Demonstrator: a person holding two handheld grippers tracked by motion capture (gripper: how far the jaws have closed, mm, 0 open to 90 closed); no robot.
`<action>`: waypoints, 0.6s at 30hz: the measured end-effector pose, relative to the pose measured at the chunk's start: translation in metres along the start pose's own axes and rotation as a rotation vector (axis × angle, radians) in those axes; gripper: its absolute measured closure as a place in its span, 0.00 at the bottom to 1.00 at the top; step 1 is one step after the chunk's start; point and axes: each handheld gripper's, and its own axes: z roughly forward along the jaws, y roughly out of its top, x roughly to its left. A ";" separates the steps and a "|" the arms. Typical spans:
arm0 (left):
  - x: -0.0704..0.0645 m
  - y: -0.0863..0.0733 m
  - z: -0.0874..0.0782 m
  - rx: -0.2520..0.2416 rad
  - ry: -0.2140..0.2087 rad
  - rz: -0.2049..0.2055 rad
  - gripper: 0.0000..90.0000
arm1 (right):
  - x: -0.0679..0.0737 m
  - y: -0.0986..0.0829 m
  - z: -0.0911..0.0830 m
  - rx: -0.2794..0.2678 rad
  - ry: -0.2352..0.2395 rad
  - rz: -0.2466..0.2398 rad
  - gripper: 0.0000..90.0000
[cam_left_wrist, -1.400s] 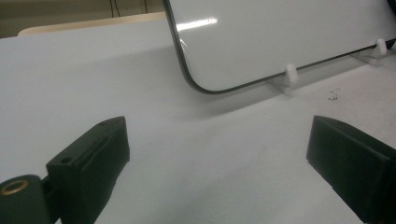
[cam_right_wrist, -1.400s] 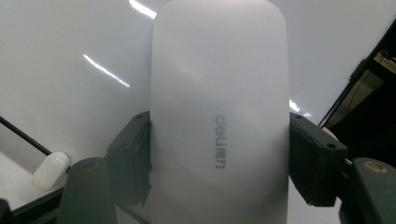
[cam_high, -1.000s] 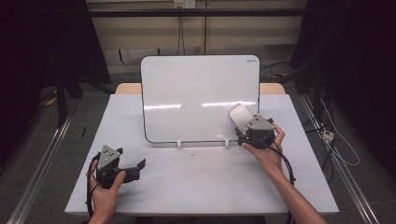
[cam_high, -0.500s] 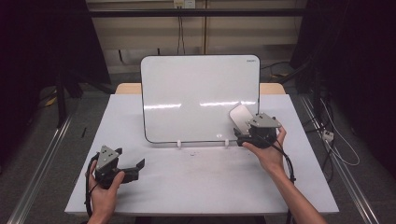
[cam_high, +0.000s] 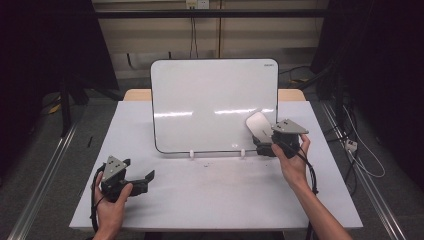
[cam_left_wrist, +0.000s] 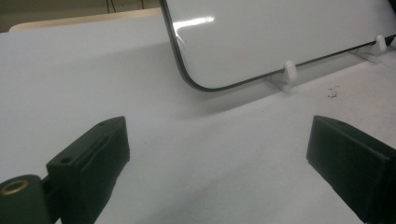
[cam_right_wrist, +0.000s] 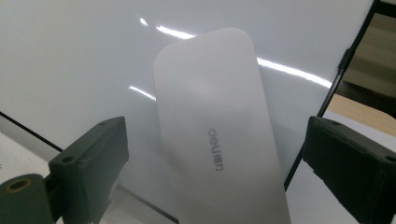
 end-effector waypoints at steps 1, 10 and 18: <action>0.000 0.000 0.000 0.003 0.001 0.001 0.07 | 0.000 0.000 0.000 0.002 0.007 0.006 0.08; -0.001 0.001 0.000 -0.008 0.007 -0.009 0.07 | -0.001 -0.001 -0.010 0.001 0.022 0.052 0.07; -0.004 0.004 0.000 -0.024 0.008 0.002 0.07 | -0.003 -0.012 -0.021 0.000 0.007 0.048 0.08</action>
